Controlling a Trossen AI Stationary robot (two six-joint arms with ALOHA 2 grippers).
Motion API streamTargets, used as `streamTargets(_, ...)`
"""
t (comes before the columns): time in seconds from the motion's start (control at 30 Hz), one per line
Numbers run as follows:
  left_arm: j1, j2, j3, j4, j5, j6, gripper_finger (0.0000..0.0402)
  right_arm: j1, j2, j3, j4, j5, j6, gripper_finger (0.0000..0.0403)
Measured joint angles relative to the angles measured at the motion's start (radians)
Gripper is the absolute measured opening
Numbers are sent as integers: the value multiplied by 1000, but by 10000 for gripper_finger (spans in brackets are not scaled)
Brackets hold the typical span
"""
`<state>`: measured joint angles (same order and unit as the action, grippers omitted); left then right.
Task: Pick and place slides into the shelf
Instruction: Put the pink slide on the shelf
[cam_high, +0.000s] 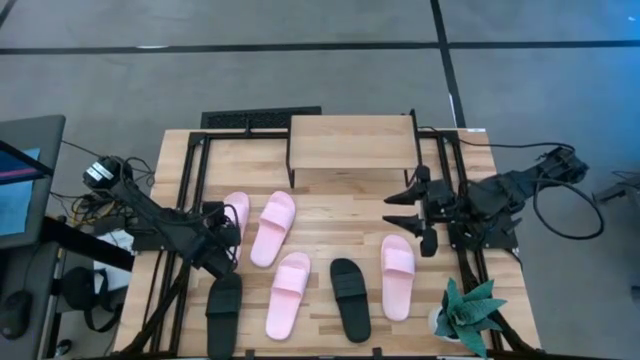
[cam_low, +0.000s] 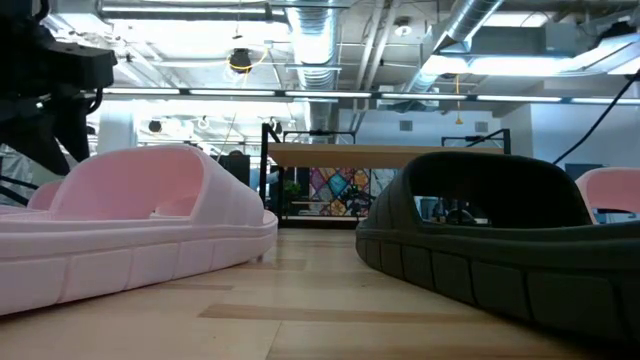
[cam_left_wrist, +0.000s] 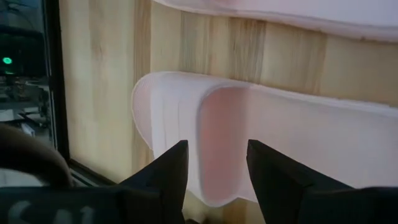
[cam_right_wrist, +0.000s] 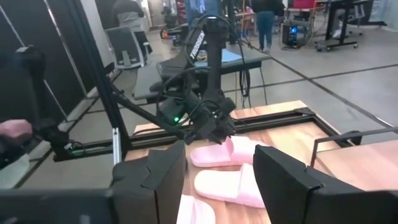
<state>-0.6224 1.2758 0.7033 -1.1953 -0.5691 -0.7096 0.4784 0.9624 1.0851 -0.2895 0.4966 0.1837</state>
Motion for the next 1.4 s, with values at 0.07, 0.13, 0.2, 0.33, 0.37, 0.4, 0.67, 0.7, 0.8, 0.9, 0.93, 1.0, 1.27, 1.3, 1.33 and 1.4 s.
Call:
streamTargets(0.07,2,0,0,1,0,-11,155,0,1,0,-1,0,0,175)
streamTargets(0.13,18,0,-3,-1,2,-41,155,0,1,0,0,3,0,174)
streamTargets(0.2,46,0,-15,1,15,-85,155,0,1,0,1,3,0,172)
streamTargets(0.33,88,1,-51,-2,44,-172,155,0,1,0,16,3,0,171)
streamTargets(0.37,94,1,-53,-3,39,-183,155,0,1,0,15,2,1,171)
streamTargets(0.4,99,1,-54,-7,28,-191,155,0,1,0,15,2,1,171)
streamTargets(0.67,123,1,-54,6,-42,-178,155,0,1,0,15,2,8,168)
streamTargets(0.7,125,1,-54,15,-46,-173,155,0,1,0,14,2,9,168)
streamTargets(0.8,133,2,-54,59,-55,-160,155,0,1,0,14,-1,9,166)
streamTargets(0.9,143,3,-54,98,-53,-130,155,0,1,0,14,-1,9,166)
streamTargets(0.93,147,3,-54,100,-51,-122,155,3,1,0,13,-1,9,167)
streamTargets(1.0,156,3,-54,86,-48,-120,155,13,1,0,11,-1,4,166)
streamTargets(1.27,197,3,-90,141,-15,-136,155,48,1,-1,6,-1,-9,164)
streamTargets(1.3,201,3,-105,167,2,-136,155,51,1,-1,6,-1,-9,164)
streamTargets(1.33,203,3,-119,194,10,-136,155,53,1,-1,6,-1,-9,164)
streamTargets(1.4,204,3,-137,216,15,-155,155,59,1,-1,6,-1,-9,163)
